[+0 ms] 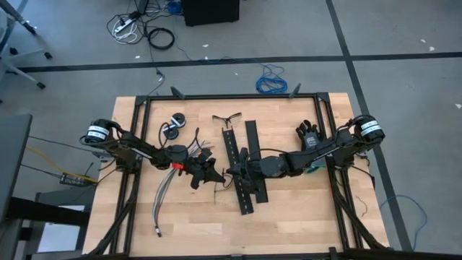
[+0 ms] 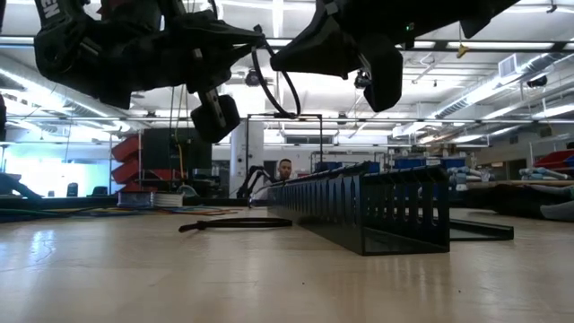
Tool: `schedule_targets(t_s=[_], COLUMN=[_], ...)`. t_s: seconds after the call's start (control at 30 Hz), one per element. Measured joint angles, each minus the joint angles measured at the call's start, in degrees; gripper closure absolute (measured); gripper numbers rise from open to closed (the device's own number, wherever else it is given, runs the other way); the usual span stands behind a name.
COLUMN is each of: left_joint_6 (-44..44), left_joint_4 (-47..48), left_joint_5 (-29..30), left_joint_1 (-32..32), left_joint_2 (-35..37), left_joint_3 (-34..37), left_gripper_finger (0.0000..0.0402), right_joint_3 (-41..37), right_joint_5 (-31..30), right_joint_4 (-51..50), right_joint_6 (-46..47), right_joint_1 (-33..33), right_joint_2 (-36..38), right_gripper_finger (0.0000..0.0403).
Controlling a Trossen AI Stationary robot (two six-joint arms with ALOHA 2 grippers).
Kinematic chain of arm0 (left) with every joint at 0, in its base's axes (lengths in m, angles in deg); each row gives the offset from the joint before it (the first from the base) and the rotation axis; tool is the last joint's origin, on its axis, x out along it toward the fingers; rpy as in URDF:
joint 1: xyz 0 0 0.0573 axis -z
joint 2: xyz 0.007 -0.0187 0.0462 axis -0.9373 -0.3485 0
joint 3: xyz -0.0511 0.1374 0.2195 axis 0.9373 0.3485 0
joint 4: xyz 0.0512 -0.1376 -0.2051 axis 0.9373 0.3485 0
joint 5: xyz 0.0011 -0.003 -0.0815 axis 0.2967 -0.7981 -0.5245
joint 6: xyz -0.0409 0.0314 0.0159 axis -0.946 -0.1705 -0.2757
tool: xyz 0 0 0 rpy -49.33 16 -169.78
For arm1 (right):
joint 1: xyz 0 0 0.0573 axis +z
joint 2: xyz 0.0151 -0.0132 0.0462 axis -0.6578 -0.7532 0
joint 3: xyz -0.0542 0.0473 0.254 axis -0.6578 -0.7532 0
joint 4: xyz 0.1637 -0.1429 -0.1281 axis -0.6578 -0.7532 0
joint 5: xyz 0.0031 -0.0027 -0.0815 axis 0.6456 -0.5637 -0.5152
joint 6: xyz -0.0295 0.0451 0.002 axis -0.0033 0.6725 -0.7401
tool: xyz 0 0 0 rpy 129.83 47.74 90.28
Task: Ziptie cables
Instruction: Wrap the black zip tie on the cable
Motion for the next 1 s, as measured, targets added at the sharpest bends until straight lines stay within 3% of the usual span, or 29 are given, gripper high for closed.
schedule_targets(t_s=[1.0], left_joint_6=[3.1], left_joint_4=[1.6], left_joint_5=[-1.7], left_joint_1=[-0.8], left_joint_2=[0.0], left_joint_3=[0.0], left_gripper_finger=[0.0401], right_joint_3=[0.0], right_joint_5=[-0.5], right_joint_4=[-2.2], right_joint_6=[2.9], right_joint_1=[0.2], right_joint_2=[0.0], right_gripper_finger=[0.0392])
